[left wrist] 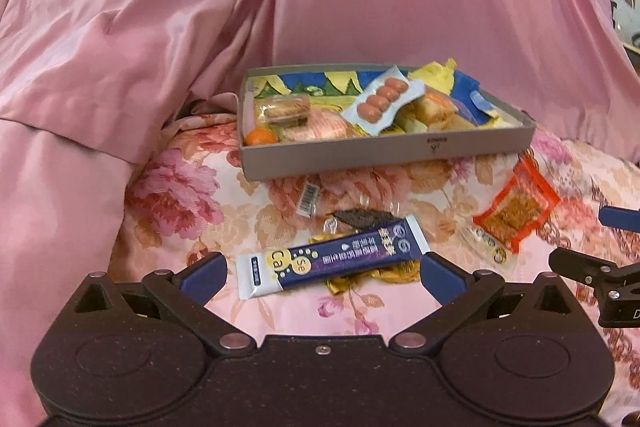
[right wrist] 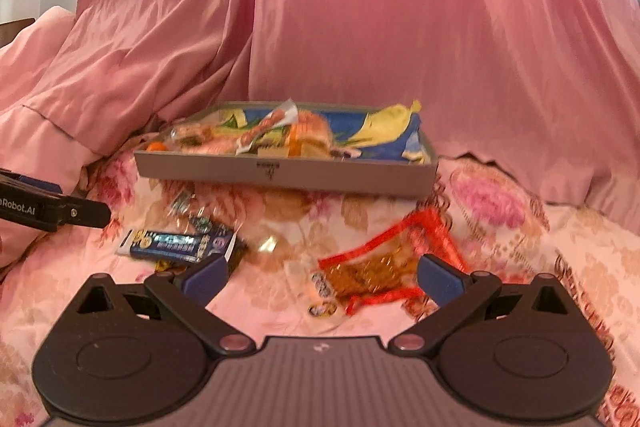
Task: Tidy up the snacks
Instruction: 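Withdraw both tools from the box back over the remaining snacks, then lower left tool onto the blue Ca stick while right tool approaches the red tofu packet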
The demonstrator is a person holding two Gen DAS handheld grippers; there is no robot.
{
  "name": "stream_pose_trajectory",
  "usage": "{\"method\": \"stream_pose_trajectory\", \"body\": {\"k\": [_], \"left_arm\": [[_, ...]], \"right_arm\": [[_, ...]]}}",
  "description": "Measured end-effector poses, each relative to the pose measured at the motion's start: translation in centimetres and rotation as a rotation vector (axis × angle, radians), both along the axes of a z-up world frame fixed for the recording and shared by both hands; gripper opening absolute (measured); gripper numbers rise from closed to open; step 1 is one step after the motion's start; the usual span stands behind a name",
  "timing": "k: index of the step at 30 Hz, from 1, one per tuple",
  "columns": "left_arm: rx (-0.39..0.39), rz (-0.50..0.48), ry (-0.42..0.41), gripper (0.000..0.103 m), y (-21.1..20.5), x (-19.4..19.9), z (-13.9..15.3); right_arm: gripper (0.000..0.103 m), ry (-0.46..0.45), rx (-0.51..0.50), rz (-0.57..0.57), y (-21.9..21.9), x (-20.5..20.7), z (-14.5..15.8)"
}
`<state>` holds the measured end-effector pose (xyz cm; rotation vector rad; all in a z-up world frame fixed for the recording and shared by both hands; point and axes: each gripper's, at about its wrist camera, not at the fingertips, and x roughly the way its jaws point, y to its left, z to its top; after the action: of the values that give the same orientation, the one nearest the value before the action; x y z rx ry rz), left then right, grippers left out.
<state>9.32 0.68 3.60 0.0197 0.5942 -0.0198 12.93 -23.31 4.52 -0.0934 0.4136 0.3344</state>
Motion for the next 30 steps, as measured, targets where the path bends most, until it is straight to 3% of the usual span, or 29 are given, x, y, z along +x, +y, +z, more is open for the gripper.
{"method": "stream_pose_trajectory", "body": {"k": [12, 30], "left_arm": [[0.048, -0.048, 0.061, 0.102, -0.8, -0.6, -2.0], [0.070, -0.039, 0.096, 0.102, -0.3, 0.8, -3.8]], "right_arm": [[0.103, 0.105, -0.014, -0.009, 0.5, 0.0, -2.0], [0.103, 0.165, -0.015, -0.012, 0.9, 1.4, -3.7]]}}
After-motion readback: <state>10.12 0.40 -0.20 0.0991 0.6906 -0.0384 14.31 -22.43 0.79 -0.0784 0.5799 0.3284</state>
